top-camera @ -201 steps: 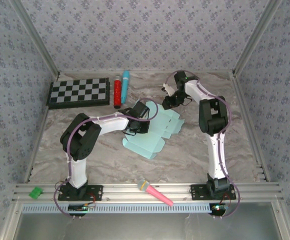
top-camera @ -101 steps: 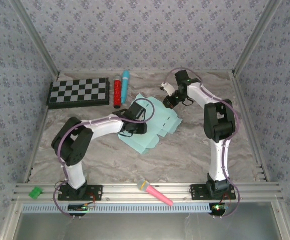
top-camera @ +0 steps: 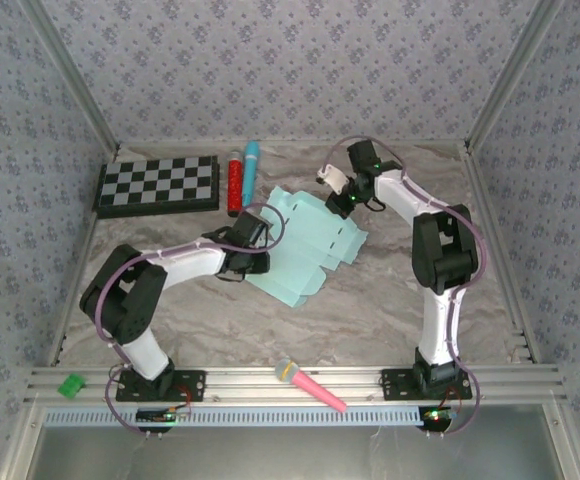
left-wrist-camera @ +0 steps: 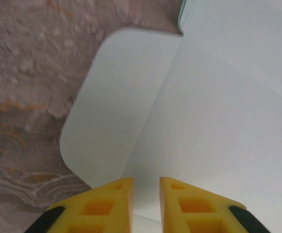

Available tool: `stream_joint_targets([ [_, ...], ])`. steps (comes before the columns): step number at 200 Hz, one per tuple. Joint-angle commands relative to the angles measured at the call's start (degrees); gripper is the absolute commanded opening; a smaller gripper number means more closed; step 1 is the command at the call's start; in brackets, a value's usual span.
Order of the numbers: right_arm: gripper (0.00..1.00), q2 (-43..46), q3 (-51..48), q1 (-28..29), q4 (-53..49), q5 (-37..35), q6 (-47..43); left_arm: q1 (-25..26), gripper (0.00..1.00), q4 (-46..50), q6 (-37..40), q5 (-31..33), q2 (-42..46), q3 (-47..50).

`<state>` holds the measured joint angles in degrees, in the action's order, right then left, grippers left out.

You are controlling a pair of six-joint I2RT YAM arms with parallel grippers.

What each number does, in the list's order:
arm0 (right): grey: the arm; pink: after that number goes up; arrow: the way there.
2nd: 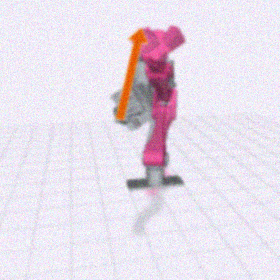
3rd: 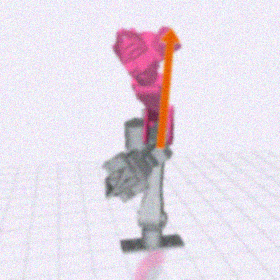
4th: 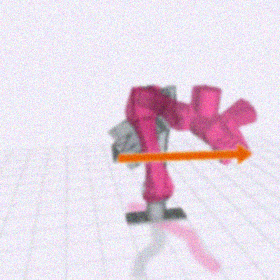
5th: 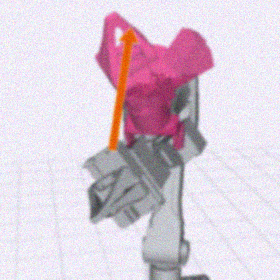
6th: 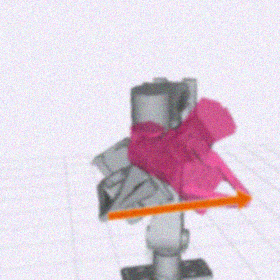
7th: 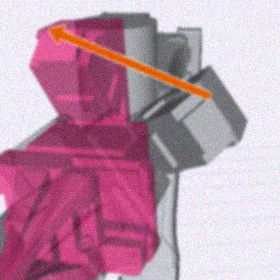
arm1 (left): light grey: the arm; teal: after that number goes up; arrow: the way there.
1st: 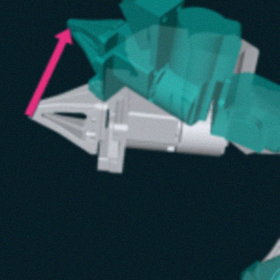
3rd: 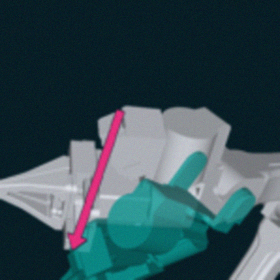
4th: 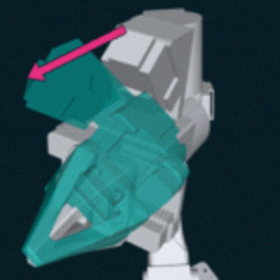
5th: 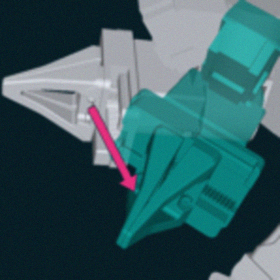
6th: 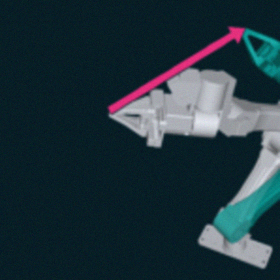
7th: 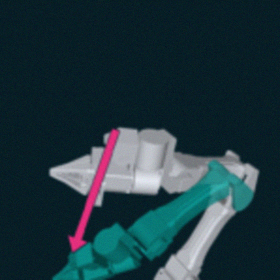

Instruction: Fold the paper box

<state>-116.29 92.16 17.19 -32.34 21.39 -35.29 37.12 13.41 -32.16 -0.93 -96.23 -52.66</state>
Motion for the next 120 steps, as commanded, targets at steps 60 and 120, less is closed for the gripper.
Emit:
stream_joint_targets([
  [60, 0.01, 9.1, -8.4, 4.3, 10.5, -9.9, -4.4, 0.2, 0.00, -6.1, -3.6, -2.5, -1.3, 3.9],
  [120, 0.01, 14.9, -19.0, 8.4, 25.3, -18.9, -7.6, 0.5, 0.00, -9.0, -6.7, -2.5, -2.8, 3.4],
])
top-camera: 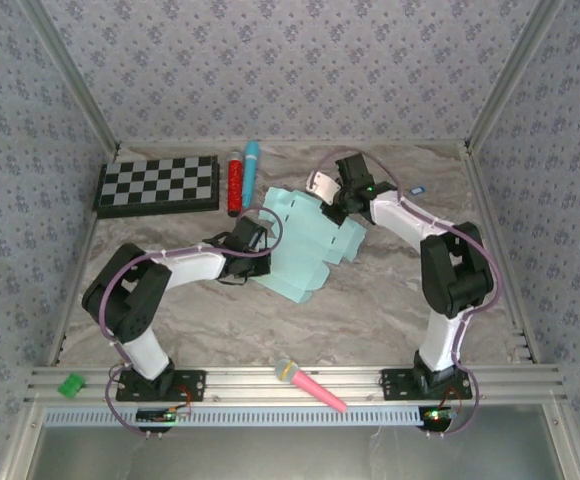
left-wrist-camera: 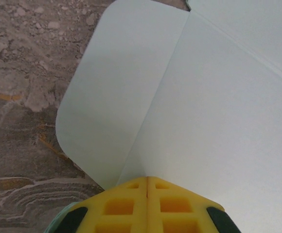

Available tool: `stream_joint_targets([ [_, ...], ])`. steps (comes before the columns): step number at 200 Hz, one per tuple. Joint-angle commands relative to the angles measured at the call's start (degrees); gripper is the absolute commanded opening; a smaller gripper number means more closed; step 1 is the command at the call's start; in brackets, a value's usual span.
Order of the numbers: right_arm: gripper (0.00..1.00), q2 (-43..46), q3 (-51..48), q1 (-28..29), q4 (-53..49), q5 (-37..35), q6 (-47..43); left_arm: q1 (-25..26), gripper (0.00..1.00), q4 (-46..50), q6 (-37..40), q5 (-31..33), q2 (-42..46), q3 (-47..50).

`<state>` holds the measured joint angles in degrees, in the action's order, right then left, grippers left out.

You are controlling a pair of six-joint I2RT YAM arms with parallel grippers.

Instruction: Fold the paper box

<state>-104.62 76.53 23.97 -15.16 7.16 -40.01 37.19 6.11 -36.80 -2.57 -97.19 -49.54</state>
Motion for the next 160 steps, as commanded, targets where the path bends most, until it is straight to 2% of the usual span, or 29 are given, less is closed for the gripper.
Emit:
stream_joint_targets([
  [1, 0.01, 3.3, -3.5, 1.7, 8.3, -4.8, -3.0, 0.4, 0.00, -1.7, -2.1, -0.9, -1.8, 0.2],
  [71, 0.01, 6.7, -15.3, 7.8, 25.5, -15.4, -10.7, 1.6, 0.00, -3.4, -4.5, -0.4, -2.9, -1.4],
  [118, 0.01, 5.5, -20.3, 12.1, 34.6, -22.9, -16.8, 2.1, 0.00, -4.5, -5.5, -0.5, -3.6, -1.8],
  [160, 0.01, 5.5, -24.5, 14.6, 42.0, -25.3, -19.4, 2.3, 0.00, -5.2, -5.9, -0.3, -3.8, -2.1],
])
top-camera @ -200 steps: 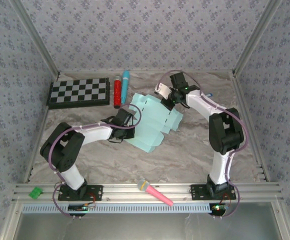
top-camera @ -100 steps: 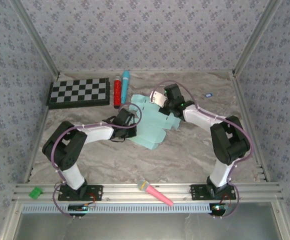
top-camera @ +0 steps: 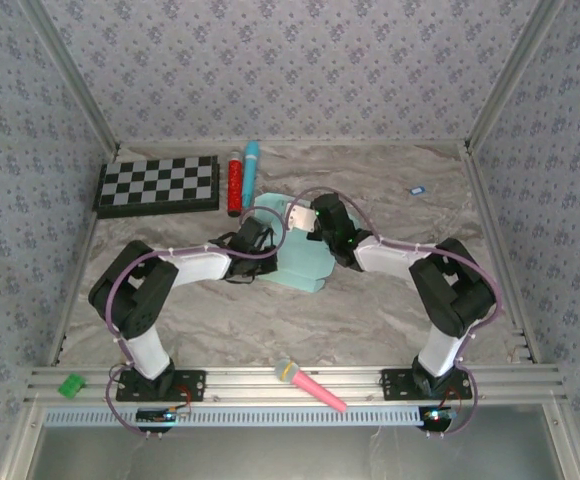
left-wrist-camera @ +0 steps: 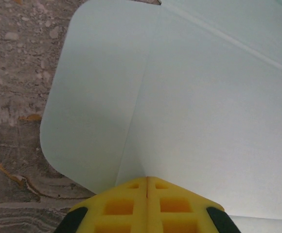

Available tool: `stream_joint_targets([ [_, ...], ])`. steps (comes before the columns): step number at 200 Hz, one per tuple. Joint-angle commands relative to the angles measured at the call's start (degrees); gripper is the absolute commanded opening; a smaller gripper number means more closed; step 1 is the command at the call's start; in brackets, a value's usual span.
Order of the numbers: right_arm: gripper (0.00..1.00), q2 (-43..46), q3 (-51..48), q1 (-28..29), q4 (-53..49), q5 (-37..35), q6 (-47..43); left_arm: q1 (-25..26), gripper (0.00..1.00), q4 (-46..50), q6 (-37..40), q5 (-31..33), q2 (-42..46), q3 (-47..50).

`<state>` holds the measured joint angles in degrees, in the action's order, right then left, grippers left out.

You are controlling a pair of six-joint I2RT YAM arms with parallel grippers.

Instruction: Fold the paper box

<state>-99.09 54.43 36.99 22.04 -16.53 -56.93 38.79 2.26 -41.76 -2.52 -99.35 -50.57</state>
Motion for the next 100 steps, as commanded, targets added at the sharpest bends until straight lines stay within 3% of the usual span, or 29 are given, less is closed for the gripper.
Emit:
stream_joint_targets([
  [1, 0.01, -0.1, -2.6, 1.6, 4.9, -1.6, -2.6, 0.7, 0.00, -1.4, -0.9, -0.3, -1.6, -1.1],
  [100, 0.00, 2.0, -8.1, 3.8, 6.5, 1.4, -1.2, 1.4, 0.00, -5.2, -1.5, -0.4, -1.8, -0.4],
])
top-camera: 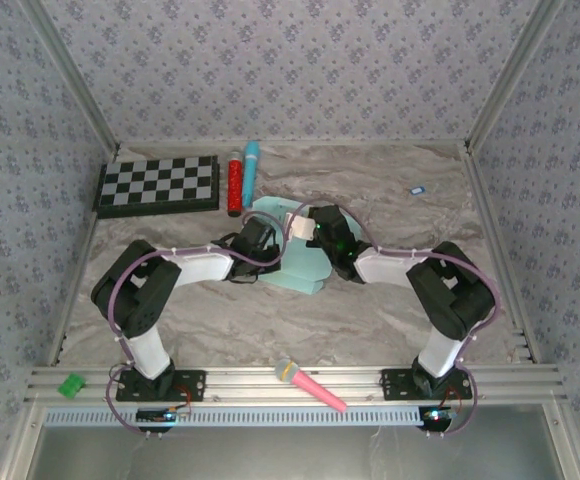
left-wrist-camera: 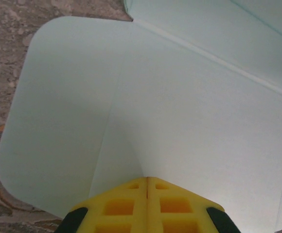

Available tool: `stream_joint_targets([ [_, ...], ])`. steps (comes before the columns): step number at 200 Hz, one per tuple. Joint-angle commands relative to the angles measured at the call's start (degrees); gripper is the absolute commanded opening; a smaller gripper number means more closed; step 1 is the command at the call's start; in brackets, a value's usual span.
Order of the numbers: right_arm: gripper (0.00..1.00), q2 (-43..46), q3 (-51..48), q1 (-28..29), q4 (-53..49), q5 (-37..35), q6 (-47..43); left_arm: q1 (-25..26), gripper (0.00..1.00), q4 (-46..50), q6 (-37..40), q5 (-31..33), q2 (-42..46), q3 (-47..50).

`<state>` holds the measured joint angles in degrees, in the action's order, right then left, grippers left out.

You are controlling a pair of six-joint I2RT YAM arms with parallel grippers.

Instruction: Fold the paper box

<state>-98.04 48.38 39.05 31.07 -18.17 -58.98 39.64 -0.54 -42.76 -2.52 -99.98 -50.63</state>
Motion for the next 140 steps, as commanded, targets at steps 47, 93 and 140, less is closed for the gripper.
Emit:
stream_joint_targets([
  [47, 0.00, 1.2, -3.0, 2.4, -1.7, 2.4, 0.9, 0.8, 0.00, -3.2, -0.7, -0.4, -2.6, -0.3],
  [93, 0.00, 0.5, -2.9, 1.9, -0.7, 2.3, -0.8, 1.0, 0.00, -3.9, -0.8, -0.4, -2.5, 0.2],
  [140, 0.00, 0.2, -1.5, 0.1, 0.0, 3.4, -4.0, 1.0, 0.02, -4.1, 0.6, -1.5, 1.4, 0.1],
])
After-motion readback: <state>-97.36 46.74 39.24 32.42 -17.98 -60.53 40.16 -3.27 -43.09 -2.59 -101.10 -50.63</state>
